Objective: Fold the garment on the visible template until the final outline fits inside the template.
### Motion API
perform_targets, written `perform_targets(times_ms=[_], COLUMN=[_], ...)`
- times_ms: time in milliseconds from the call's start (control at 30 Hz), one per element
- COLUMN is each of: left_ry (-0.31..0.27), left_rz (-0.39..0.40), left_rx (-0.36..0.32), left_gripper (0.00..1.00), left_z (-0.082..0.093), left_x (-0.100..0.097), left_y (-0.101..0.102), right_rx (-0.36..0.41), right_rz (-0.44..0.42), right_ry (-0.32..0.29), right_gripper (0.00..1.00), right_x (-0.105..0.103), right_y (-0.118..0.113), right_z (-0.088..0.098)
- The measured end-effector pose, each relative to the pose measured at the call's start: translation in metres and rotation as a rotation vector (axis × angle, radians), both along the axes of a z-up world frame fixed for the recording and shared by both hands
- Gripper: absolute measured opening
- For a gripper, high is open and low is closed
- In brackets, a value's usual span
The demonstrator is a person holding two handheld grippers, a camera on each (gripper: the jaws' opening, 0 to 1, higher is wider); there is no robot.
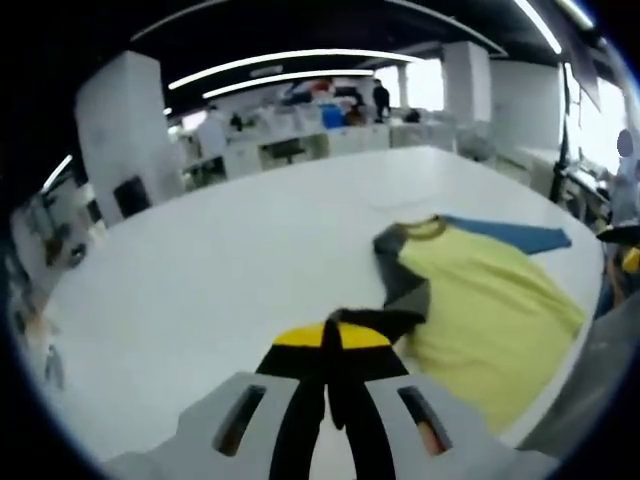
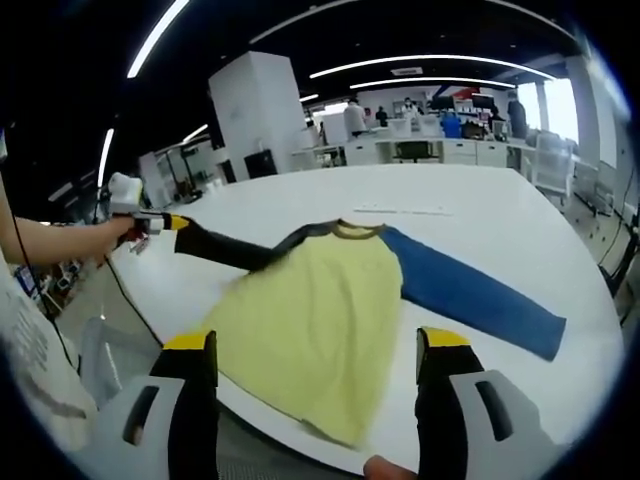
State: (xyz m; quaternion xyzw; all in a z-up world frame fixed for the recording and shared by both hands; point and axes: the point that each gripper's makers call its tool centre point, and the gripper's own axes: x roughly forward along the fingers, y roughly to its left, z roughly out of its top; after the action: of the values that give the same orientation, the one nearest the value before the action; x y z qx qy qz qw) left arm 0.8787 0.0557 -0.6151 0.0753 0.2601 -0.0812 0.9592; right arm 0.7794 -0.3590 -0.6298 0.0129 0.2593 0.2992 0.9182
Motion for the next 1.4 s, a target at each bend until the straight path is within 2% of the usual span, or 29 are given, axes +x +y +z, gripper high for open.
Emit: perform_targets(times_ms=[167, 400, 567, 733, 933, 1000, 1100, 1400], left_ry=[-0.03, -0.066, -0.074, -0.069, -0.08, -0.084, -0.07, -0.109], left_rz=[0.037, 0.036, 0.035, -0.011, -0.052, -0.057, -0.105, -0.145], left_rx=[0.015, 0.105, 0.154, 0.221, 0.252, 0.257, 0.29, 0.316], left_gripper=[0.0, 0.0, 0.0, 0.0, 0.0, 0.0, 0.0, 0.0], left_z=[0.012, 0.026, 0.027, 0.027, 0.026, 0.028, 0.031, 0.051], left_x=[0.005, 0.012, 0.018, 0.026, 0.039, 0.044, 0.054, 0.08], left_y=[0.018, 0.045, 0.065, 0.075, 0.087, 0.092, 0.093, 0.106], right_rx=[-0.003, -0.008, -0.011, -0.018, -0.022, -0.021, -0.026, -0.031], right_rz=[-0.003, -0.003, -0.003, 0.002, 0.005, 0.004, 0.006, -0.008], right_ry=[0.005, 0.014, 0.018, 0.019, 0.017, 0.017, 0.024, 0.034], right_gripper=[0.8, 0.8, 0.79, 0.79, 0.79, 0.79, 0.79, 0.79], right_x=[-0.001, -0.003, -0.003, -0.003, 0.0, 0.0, 0.0, -0.002], right_y=[-0.001, -0.001, -0.001, 0.0, 0.003, 0.004, 0.005, 0.005], right_z=[-0.002, -0.004, -0.004, -0.004, -0.002, -0.001, -0.003, -0.005])
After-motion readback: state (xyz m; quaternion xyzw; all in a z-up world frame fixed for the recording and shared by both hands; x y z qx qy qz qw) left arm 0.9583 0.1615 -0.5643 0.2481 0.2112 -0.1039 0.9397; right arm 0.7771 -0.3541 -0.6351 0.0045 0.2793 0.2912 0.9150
